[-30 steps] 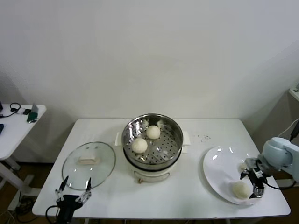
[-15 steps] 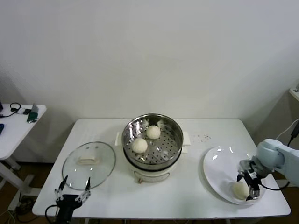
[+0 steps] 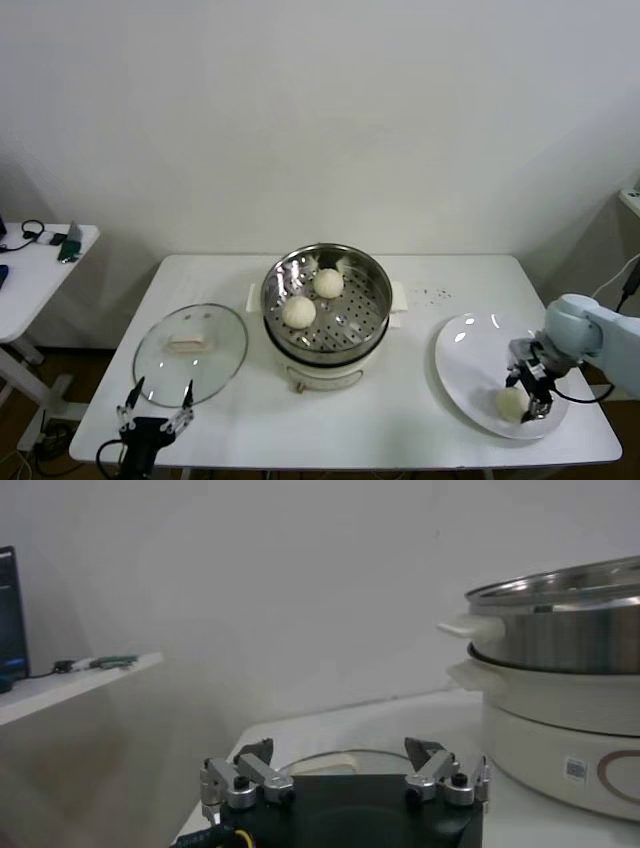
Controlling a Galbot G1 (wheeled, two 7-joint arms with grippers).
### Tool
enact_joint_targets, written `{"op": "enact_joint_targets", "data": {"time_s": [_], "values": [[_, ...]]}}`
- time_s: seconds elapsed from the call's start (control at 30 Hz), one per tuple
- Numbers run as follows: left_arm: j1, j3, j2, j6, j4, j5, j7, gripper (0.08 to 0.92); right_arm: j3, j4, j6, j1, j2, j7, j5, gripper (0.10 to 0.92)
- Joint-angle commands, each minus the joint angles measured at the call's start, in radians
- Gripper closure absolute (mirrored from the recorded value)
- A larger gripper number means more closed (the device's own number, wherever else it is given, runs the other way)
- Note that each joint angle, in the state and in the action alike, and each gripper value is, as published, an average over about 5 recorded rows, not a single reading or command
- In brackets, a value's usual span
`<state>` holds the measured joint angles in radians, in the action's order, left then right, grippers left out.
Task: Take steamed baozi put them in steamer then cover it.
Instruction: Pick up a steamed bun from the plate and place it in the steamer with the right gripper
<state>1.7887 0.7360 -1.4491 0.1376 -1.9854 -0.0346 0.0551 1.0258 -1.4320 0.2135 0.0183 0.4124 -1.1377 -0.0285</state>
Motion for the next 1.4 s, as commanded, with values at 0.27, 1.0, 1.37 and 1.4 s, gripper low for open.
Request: {"op": "enact_joint_targets", "data": {"time_s": [0.27, 1.0, 1.37, 1.4], "values": [[0.004, 0.000, 0.002, 0.002, -0.008, -0.001, 0.000, 0.177, 0.316, 0.005, -0.125, -0.460, 0.096, -0.030, 0.110, 0.362], [0.014, 0.010, 0.010, 0.014, -0.018, -0.030, 0.003, 0.177, 0.468, -0.074, -0.521, -0.975, 0.632, -0.163, 0.206, 0.332], [0.033, 0.019, 0.024, 0.017, -0.027, -0.048, 0.002, 0.177, 0.372, 0.042, -0.529, -0.723, 0.868, -0.180, 0.063, 0.321], [0.034, 0.019, 0.024, 0.017, -0.027, -0.048, 0.002, 0.177, 0.369, 0.061, -0.535, -0.702, 0.884, -0.182, 0.050, 0.321]]}}
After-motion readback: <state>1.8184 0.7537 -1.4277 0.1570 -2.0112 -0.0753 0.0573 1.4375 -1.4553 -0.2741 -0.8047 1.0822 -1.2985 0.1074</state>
